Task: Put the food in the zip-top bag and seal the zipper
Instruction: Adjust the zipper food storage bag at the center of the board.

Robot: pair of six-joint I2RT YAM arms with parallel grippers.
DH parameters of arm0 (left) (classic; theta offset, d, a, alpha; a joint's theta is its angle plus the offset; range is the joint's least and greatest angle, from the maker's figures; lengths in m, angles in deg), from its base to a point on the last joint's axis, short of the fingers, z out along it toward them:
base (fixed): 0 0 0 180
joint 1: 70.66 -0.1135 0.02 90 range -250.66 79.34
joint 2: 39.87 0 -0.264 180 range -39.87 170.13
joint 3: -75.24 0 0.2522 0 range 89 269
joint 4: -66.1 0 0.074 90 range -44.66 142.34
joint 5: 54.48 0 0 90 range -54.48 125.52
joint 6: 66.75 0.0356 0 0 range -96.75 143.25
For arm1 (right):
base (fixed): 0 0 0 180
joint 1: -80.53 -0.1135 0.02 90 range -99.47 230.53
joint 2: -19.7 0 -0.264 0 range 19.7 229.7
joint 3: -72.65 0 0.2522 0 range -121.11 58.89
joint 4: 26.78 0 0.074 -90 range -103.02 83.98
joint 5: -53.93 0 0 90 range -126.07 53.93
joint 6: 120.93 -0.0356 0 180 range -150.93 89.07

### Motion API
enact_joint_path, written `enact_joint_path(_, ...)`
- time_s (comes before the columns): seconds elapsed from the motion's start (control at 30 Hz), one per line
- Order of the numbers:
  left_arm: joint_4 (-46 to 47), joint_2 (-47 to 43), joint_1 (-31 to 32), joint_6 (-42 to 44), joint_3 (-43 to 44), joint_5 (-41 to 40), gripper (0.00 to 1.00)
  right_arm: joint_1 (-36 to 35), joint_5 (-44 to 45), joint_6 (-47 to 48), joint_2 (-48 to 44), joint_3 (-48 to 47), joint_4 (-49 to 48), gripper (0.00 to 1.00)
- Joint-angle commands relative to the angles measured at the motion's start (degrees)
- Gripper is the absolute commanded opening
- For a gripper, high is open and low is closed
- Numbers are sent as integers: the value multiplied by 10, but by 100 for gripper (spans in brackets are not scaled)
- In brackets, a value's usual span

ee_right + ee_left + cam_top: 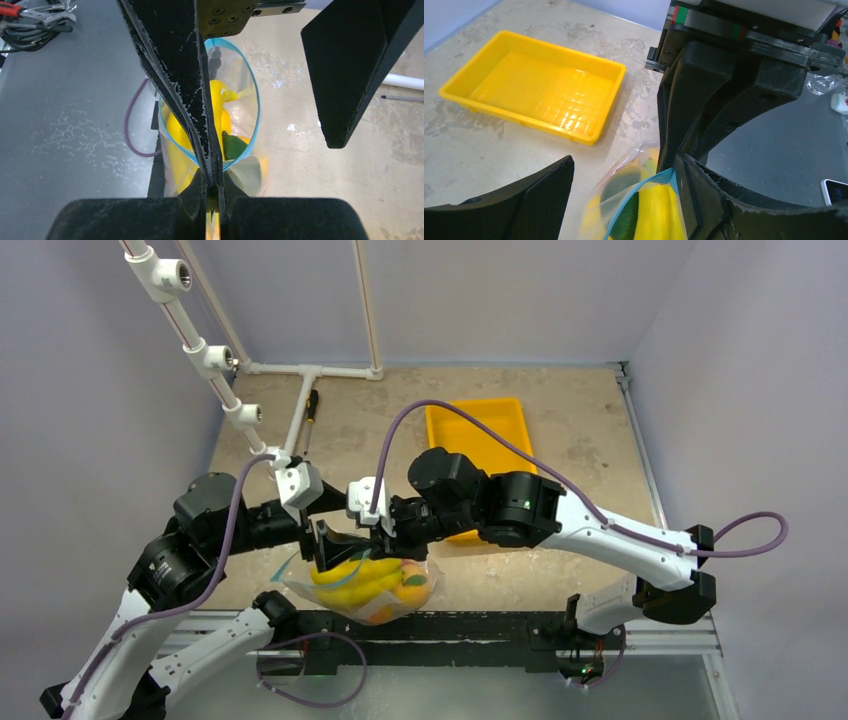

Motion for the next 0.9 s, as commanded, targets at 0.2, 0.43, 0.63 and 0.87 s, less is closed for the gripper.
enact_joint_path(0.2,-45,11,3,30,21,128,73,7,21,-7,-21,-48,-39,0)
enact_joint_path(0.43,-42,-6,3,31,41,165,73,7,22,-16,-36,-29,-49,0)
enact_joint_path(0.63,-40,0,3,27,34,179,75,7,22,-19,-37,-17,-60,0)
enact_joint_path(0.87,-27,21,2,28,6,119,78,7,16,-19,-30,-29,-61,0)
